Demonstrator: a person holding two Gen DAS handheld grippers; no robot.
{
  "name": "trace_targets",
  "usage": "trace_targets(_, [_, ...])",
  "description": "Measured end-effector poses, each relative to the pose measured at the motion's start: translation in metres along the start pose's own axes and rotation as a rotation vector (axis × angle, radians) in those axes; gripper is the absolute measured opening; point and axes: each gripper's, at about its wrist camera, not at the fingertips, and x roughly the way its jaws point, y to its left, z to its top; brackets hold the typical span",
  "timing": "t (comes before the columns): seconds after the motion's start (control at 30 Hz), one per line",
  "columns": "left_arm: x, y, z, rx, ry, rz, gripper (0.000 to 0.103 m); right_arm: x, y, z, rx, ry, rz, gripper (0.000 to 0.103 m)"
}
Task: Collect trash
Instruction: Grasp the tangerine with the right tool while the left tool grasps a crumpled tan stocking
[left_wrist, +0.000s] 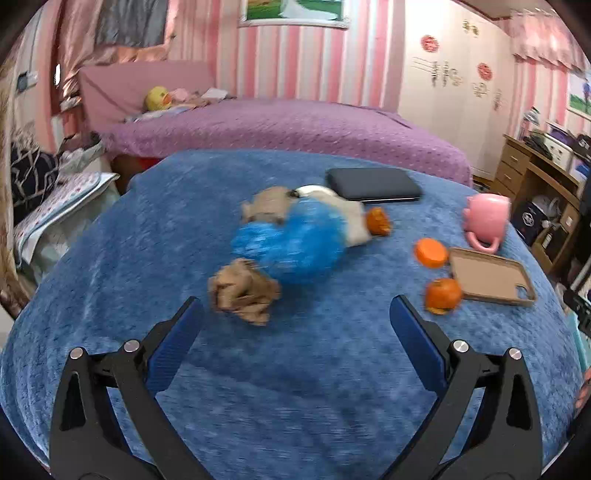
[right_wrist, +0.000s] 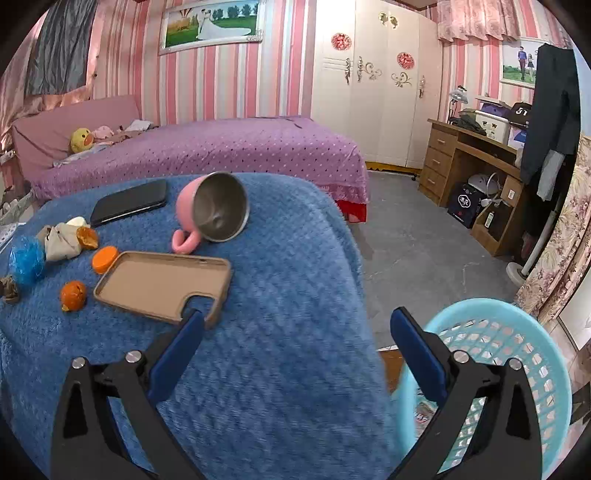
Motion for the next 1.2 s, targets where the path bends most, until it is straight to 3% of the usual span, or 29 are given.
trace_targets(0.33, [0.021, 0.051, -0.001, 0.008, 0.053, 0.081, 0.097, 0.006, 0.042, -0.003, -0.043, 0.031, 0.043, 0.098])
trace_targets(0.47, [0.038, 0.056, 0.002, -0.007, 0.099, 0.038, 0.097, 0.008, 0.055, 0.001, -0.003, 0.045, 0.119, 0.098])
trace_targets(0.63, [0.047, 0.046, 0.004, 0.027, 0.107, 0.015, 0.097, 0.01, 0.082, -0.001, -0.047, 0.047, 0.144, 0.098])
trace_targets(0.7, [0.049, 0.044, 0.005, 0.037, 0.107, -0.002, 0.091, 0.01, 0.093, -0.001, -0.067, 0.044, 0.161, 0.098])
trace_targets(0.77, [0.051, 0.043, 0.006, 0.041, 0.115, -0.031, 0.071, 0.007, 0.102, -0.002, -0.091, 0.038, 0.181, 0.098])
trace_targets(0.87, [0.057, 0.043, 0.006, 0.038, 0.151, -0.078, 0.05, 0.006, 0.114, -0.002, -0.11, 0.035, 0.206, 0.098])
trace_targets(1.0, [0.048, 0.038, 0.006, 0.068, 0.121, -0.076, 0.049, 0.008, 0.13, -0.003, -0.126, 0.048, 0.225, 0.098])
trace_targets(1.2, [0.016, 0.048, 0.005, 0.125, 0.063, -0.015, 0.048, 0.007, 0.156, 0.002, -0.168, 0.042, 0.281, 0.097])
